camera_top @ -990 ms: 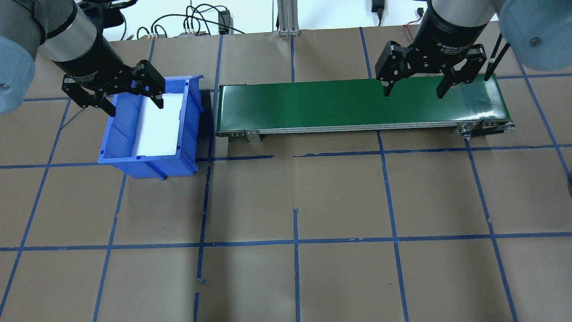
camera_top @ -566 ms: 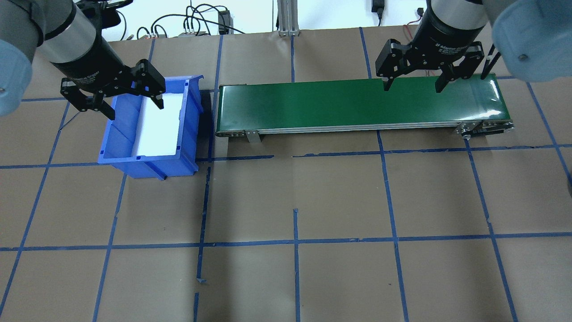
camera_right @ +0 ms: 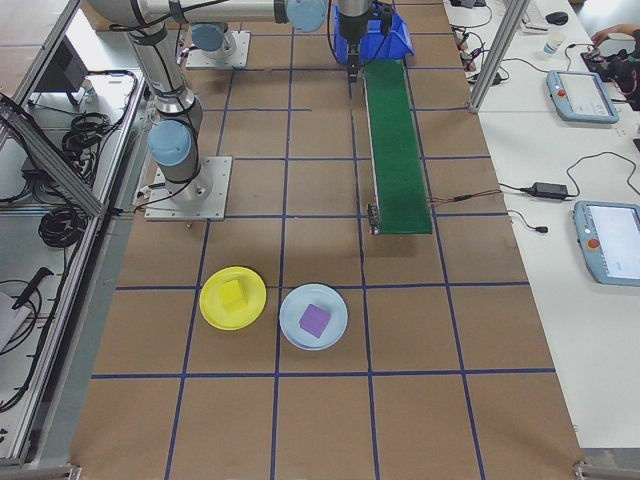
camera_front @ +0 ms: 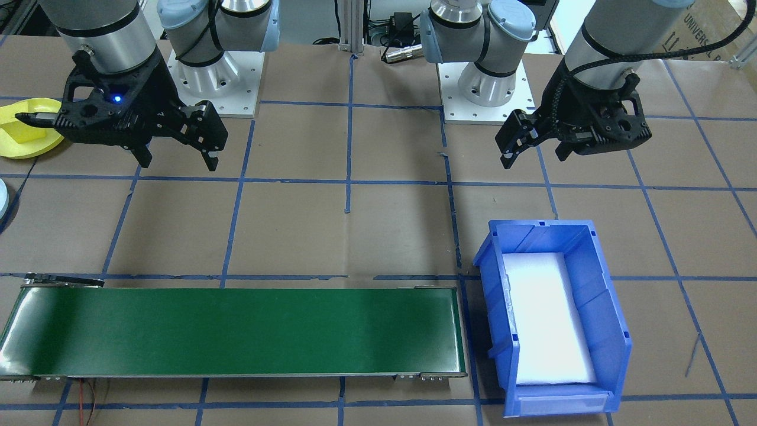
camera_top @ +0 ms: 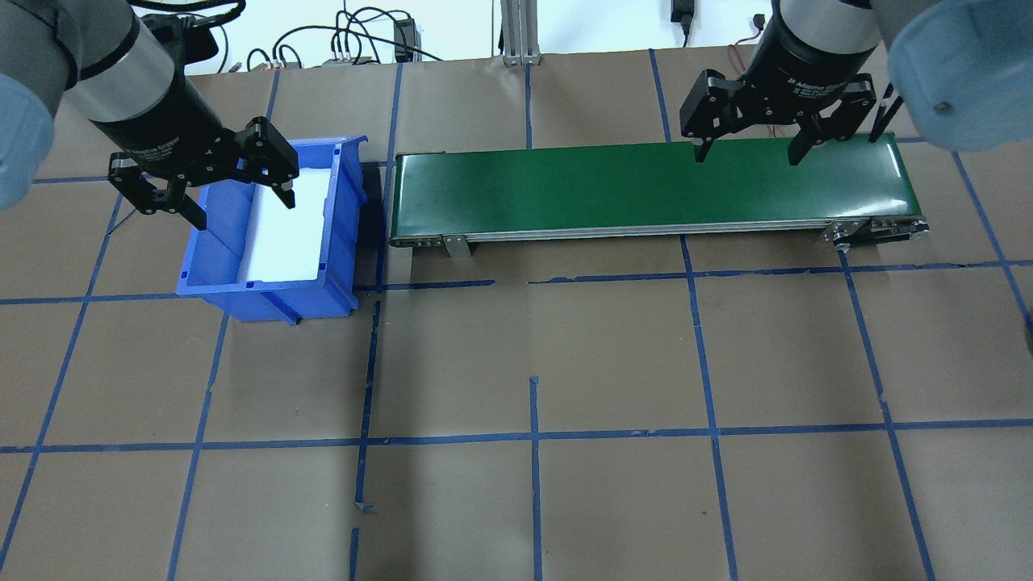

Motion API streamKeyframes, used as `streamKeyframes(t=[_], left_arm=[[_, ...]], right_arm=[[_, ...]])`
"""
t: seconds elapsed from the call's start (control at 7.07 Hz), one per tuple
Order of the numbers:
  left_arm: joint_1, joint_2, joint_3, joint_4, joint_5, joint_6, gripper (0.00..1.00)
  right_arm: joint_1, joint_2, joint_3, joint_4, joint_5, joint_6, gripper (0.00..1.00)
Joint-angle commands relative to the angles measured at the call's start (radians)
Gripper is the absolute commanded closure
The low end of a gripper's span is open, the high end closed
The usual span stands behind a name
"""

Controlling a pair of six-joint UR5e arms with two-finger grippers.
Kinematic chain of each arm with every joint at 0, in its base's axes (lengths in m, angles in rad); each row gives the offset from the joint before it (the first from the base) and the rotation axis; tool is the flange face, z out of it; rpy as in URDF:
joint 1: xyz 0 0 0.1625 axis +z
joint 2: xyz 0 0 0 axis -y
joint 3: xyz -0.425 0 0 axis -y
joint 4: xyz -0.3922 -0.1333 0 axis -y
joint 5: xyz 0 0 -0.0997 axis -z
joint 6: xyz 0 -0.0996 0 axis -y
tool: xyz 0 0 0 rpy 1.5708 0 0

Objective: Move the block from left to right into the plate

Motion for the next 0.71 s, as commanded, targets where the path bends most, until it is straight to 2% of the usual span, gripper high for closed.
streamKeyframes(t=[0.0, 0.28, 0.57], left_arm=[[0.005, 0.0, 0.008, -0.013, 0.0, 0.0, 0.0], [0.007, 0.002, 0.008, -0.071, 0.006, 0.0, 0.0], [0.007, 0.002, 0.008, -0.071, 0.142, 0.0, 0.0]], right_arm=[[-0.001, -0.001, 0.0, -0.001, 0.0, 0.0, 0.0], [-0.001, -0.001, 0.0, -0.004, 0.0, 0.0, 0.0], [-0.001, 0.001, 0.002, -0.001, 0.0, 0.0, 0.0]])
